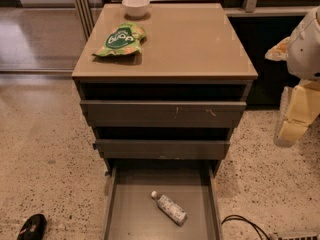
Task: Pick blue plastic bottle from bottom drawer and place on counter
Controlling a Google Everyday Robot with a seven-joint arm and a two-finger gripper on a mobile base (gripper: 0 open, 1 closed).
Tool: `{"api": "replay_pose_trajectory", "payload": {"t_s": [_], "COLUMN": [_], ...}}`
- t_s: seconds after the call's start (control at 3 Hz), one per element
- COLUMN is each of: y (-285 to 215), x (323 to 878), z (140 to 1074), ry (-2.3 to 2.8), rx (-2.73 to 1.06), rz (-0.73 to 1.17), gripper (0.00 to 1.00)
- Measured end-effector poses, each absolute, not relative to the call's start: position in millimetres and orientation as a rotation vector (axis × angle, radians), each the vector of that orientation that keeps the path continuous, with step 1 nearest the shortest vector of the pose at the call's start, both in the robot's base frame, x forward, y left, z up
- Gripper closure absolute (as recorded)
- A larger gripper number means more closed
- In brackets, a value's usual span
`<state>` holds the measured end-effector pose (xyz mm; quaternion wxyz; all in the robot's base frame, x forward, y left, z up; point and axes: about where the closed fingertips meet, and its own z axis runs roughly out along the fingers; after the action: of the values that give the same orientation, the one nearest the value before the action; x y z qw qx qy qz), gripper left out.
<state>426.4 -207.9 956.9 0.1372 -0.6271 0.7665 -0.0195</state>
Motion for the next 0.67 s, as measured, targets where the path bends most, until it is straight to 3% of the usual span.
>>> {"api": "replay_pose_trajectory", "payload": {"t_s": [0.67], "y": [-181.4], "x": [381.3], "z": [869.3], "ry": [2.184], "rx": [-1.890], "rz": [0.056], "gripper": [0.00]}}
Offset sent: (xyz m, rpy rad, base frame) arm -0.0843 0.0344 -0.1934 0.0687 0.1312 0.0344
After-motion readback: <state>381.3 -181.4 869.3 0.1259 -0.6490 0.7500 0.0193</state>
